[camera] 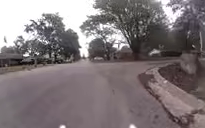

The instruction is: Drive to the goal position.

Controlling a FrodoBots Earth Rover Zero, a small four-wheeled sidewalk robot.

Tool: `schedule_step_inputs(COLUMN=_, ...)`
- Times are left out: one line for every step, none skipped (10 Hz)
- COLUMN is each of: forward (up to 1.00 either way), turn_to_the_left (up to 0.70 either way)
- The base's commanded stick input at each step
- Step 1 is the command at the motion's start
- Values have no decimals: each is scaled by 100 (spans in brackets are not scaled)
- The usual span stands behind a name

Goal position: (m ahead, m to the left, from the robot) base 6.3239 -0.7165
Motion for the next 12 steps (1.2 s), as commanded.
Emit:
schedule_step_inputs(forward=100, turn_to_the_left=-40)
schedule_step_inputs(forward=100, turn_to_the_left=-40)
schedule_step_inputs(forward=100, turn_to_the_left=-40)
schedule_step_inputs(forward=100, turn_to_the_left=-40)
schedule_step_inputs(forward=100, turn_to_the_left=-18)
schedule_step_inputs(forward=100, turn_to_the_left=0)
schedule_step_inputs(forward=100, turn_to_the_left=0)
schedule_step_inputs(forward=100, turn_to_the_left=0)
schedule_step_inputs(forward=100, turn_to_the_left=0)
schedule_step_inputs(forward=100, turn_to_the_left=-5)
schedule_step_inputs(forward=100, turn_to_the_left=-17)
schedule_step_inputs(forward=100, turn_to_the_left=-30)
